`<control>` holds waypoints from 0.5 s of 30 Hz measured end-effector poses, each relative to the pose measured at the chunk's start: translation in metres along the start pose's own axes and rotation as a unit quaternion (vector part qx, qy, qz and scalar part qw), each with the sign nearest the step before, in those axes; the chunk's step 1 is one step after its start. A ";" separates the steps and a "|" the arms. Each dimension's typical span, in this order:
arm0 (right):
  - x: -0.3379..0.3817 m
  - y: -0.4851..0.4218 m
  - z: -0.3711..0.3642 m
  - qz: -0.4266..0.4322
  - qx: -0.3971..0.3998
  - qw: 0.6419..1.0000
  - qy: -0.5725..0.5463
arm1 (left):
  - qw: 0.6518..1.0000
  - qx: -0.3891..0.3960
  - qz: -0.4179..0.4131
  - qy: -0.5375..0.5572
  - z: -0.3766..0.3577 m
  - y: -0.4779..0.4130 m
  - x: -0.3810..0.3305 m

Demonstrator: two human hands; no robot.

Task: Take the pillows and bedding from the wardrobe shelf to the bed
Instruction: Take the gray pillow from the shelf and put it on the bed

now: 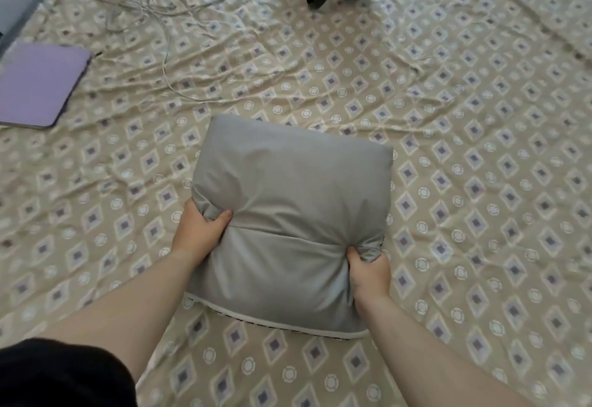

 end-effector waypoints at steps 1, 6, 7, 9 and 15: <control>0.001 0.003 0.003 -0.003 -0.001 1.000 0.004 | 1.000 0.000 0.004 -0.002 0.002 0.003 -0.001; 0.038 0.029 0.040 0.018 -0.041 0.999 0.031 | 0.999 -0.025 0.003 -0.044 0.026 0.022 -0.015; 0.050 0.036 0.048 0.038 -0.048 0.997 0.038 | 0.999 -0.024 0.000 -0.043 0.028 0.030 -0.025; 0.073 0.052 0.062 0.073 -0.049 0.995 0.039 | 1.000 -0.010 -0.016 -0.016 0.032 0.050 -0.055; 0.150 0.114 0.086 0.130 -0.002 0.991 0.032 | 0.995 0.066 -0.035 0.066 0.063 0.094 -0.125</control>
Point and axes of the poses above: each hand's wrist, its own y-axis away from the middle knuckle, its own z-axis out of the back of the hand, x = y × z, the point moved 9 cm from there along -y, towards the middle knuckle, and after that the axes turned 12 degrees about y, right-handed, at the moved point
